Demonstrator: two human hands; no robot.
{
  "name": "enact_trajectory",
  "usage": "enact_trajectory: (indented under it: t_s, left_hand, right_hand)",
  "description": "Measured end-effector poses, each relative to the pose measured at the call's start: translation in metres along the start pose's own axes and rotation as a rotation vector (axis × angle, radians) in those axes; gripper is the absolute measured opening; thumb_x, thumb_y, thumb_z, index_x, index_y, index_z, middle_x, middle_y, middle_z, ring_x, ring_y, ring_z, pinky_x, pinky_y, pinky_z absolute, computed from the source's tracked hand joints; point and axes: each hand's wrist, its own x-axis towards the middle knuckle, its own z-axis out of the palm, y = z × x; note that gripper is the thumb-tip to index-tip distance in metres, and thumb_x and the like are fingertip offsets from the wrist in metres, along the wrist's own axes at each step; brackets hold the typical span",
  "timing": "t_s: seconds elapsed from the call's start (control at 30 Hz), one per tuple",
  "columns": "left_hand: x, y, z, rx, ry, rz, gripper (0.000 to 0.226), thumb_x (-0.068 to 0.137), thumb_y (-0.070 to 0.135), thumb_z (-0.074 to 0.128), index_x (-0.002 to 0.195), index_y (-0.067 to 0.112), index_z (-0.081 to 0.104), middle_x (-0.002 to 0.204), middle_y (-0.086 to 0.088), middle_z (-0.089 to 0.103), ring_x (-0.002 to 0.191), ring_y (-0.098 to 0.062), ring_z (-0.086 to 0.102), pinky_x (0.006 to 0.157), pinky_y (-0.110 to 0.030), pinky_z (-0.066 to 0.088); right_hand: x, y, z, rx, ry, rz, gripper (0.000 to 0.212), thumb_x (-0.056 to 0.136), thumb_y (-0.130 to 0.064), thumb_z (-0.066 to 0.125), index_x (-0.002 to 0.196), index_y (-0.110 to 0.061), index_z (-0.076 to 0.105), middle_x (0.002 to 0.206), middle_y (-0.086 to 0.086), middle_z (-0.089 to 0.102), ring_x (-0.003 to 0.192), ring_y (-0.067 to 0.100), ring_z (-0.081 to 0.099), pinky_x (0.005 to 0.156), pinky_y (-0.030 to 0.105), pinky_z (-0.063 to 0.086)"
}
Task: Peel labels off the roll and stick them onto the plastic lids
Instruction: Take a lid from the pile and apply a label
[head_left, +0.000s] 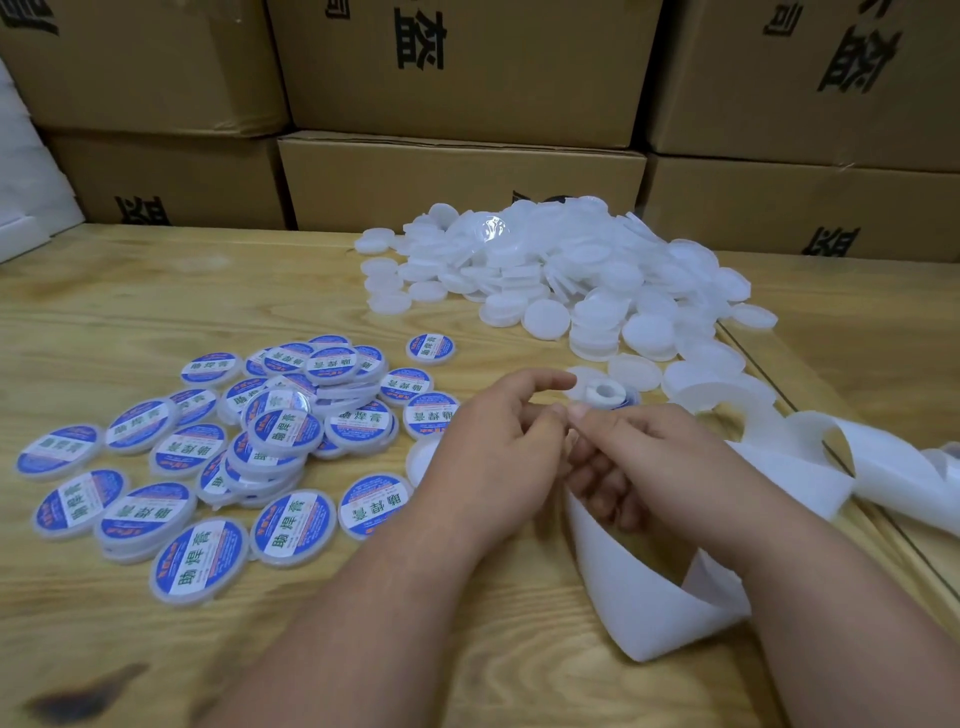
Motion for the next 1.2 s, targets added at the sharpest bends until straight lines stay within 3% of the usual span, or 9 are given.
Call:
enact_trajectory:
  t_s: [0.13, 0.23, 0.4, 0.57, 0.77, 0.87, 1.0, 1.07, 1.2]
  left_hand:
    - [0.001, -0.004, 0.006, -0.044, -0.016, -0.033, 0.028, 0.096, 0.018, 0.053, 0.109, 0.038, 0.068, 0.083, 0.009, 0.078, 0.087, -0.009, 0.075, 0.086, -0.039, 0.06]
    - [0.0, -0.007, 0.009, -0.124, -0.064, -0.038, 0.027, 0.097, 0.016, 0.05, 0.106, 0.035, 0.067, 0.08, 0.006, 0.079, 0.086, -0.007, 0.076, 0.083, -0.032, 0.058]
    - [0.005, -0.017, 0.013, 0.03, 0.039, 0.03, 0.029, 0.095, 0.014, 0.051, 0.098, 0.037, 0.067, 0.081, 0.017, 0.074, 0.074, 0.002, 0.068, 0.065, -0.01, 0.049]
    - [0.026, -0.023, 0.021, 0.334, 0.129, 0.148, 0.038, 0.091, 0.009, 0.049, 0.116, 0.032, 0.065, 0.103, 0.02, 0.059, 0.104, -0.008, 0.056, 0.087, -0.023, 0.045]
    - [0.06, -0.034, 0.032, 0.563, 0.141, 0.096, 0.034, 0.097, 0.027, 0.054, 0.13, 0.03, 0.057, 0.128, 0.005, 0.058, 0.125, -0.02, 0.044, 0.098, -0.033, 0.039]
    - [0.073, -0.033, 0.034, 0.677, 0.078, 0.145, 0.043, 0.095, 0.03, 0.056, 0.138, 0.031, 0.052, 0.14, 0.005, 0.055, 0.133, -0.022, 0.042, 0.108, -0.039, 0.037]
    - [0.088, -0.034, 0.038, 0.767, -0.167, 0.163, 0.051, 0.099, 0.039, 0.045, 0.15, 0.038, 0.04, 0.16, 0.012, 0.037, 0.152, -0.019, 0.021, 0.122, -0.046, 0.017]
    - [0.092, -0.034, 0.038, 0.821, -0.217, 0.14, 0.047, 0.101, 0.045, 0.04, 0.147, 0.042, 0.045, 0.159, 0.014, 0.039, 0.153, -0.019, 0.02, 0.123, -0.048, 0.015]
    - [0.088, -0.033, 0.035, 0.714, -0.104, 0.199, 0.032, 0.093, 0.046, 0.056, 0.12, 0.035, 0.068, 0.125, 0.015, 0.065, 0.125, -0.016, 0.051, 0.107, -0.041, 0.04]
  right_hand:
    - [0.004, 0.004, -0.001, -0.026, 0.154, 0.052, 0.042, 0.09, -0.067, 0.056, 0.078, -0.034, 0.078, 0.068, 0.0, 0.076, 0.057, 0.016, 0.071, 0.052, 0.025, 0.053]
    - [0.007, 0.008, -0.006, -0.128, 0.273, 0.067, 0.053, 0.092, -0.055, 0.06, 0.061, -0.012, 0.065, 0.047, -0.009, 0.061, 0.042, 0.007, 0.06, 0.043, 0.014, 0.042]
    - [0.013, 0.016, -0.008, -0.285, 0.326, 0.034, 0.017, 0.085, -0.025, 0.061, 0.077, -0.012, 0.07, 0.049, -0.009, 0.047, 0.041, 0.006, 0.039, 0.047, 0.024, 0.033]
    - [0.013, 0.018, -0.011, -0.275, 0.321, 0.025, 0.012, 0.082, -0.017, 0.058, 0.076, -0.015, 0.068, 0.044, -0.013, 0.043, 0.037, 0.005, 0.036, 0.034, 0.012, 0.026]
    - [0.013, 0.019, -0.012, -0.265, 0.313, 0.017, 0.012, 0.082, -0.018, 0.058, 0.075, -0.016, 0.068, 0.044, -0.014, 0.042, 0.038, 0.004, 0.036, 0.035, 0.012, 0.026]
    - [0.012, 0.018, -0.012, -0.259, 0.306, 0.017, 0.014, 0.083, -0.02, 0.058, 0.074, -0.014, 0.067, 0.045, -0.014, 0.041, 0.039, 0.005, 0.035, 0.036, 0.013, 0.026]
    - [0.012, 0.018, -0.013, -0.277, 0.31, 0.008, 0.016, 0.082, -0.018, 0.057, 0.067, -0.012, 0.059, 0.045, -0.013, 0.035, 0.039, 0.007, 0.03, 0.04, 0.017, 0.026]
    - [0.013, 0.019, -0.013, -0.278, 0.308, 0.004, 0.017, 0.081, -0.016, 0.057, 0.064, -0.017, 0.056, 0.044, -0.013, 0.033, 0.039, 0.007, 0.03, 0.038, 0.015, 0.024]
    - [0.013, 0.02, -0.013, -0.287, 0.308, 0.011, 0.015, 0.081, -0.018, 0.058, 0.066, -0.014, 0.059, 0.045, -0.013, 0.037, 0.04, 0.006, 0.032, 0.038, 0.015, 0.025]
